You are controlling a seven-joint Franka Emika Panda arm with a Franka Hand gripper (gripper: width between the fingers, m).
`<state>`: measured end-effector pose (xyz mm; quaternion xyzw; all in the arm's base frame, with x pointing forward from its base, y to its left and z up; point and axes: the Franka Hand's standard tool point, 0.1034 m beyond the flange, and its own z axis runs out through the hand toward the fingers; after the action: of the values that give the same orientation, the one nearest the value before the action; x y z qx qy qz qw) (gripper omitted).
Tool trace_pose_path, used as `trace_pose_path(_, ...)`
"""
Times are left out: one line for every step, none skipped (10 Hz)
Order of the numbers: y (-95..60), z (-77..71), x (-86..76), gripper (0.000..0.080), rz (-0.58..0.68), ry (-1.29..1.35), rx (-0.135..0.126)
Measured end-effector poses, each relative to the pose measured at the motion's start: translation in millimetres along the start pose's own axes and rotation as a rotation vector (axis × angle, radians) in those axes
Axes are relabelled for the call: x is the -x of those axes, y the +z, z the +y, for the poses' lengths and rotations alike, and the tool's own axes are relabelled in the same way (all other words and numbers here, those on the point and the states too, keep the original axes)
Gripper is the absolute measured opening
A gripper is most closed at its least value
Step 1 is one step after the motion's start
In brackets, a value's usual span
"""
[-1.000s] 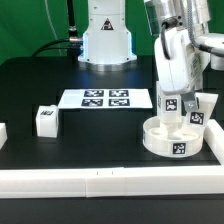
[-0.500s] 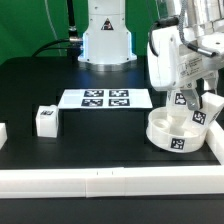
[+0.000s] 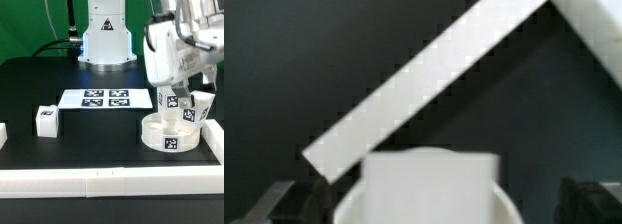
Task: Assemble stool
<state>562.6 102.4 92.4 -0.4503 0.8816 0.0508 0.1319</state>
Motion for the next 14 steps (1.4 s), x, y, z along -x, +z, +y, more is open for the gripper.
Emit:
trace_pose_path(-11.5, -12.0, -3.4, 0.0647, 0.006, -0.053, -0.017)
trace_pose_path(-21.8, -19.7, -6.2, 0.0647, -0.001, -0.084, -0.021)
trace_pose_path(-22.7, -20.7, -7.6, 0.0649, -0.002, -0.08, -0.025)
trace_pose_path(-21.0, -19.4, -7.7, 0.0648, 0.0, -0.082, -0.022)
trace_pose_path(-21.0, -19.4, -7.6, 0.0648, 0.0, -0.083, -0.022)
trace_pose_path(-18.4, -17.8, -8.2, 0.0648, 0.01, -0.11, -0.019)
trace_pose_path(-10.6, -14.6, -12.0, 0.0648, 0.04, -0.206, -0.008)
trace_pose_path(-7.8, -22.4, -26.2, 0.0648, 0.084, -0.405, 0.016)
trace_pose_path(-9.0, -35.1, -38.1, 0.0648, 0.091, -0.469, -0.004)
trace_pose_path(-13.6, -41.4, -44.5, 0.0648, 0.083, -0.472, 0.0)
trace_pose_path(-16.8, -43.2, -42.3, 0.0648, 0.079, -0.44, 0.0)
trace_pose_path(-15.7, -42.5, -42.0, 0.0648, 0.08, -0.445, 0.0)
trace_pose_path(-15.2, -42.4, -42.3, 0.0648, 0.08, -0.445, 0.001)
trace_pose_path(-15.1, -42.2, -42.3, 0.0648, 0.08, -0.446, 0.001)
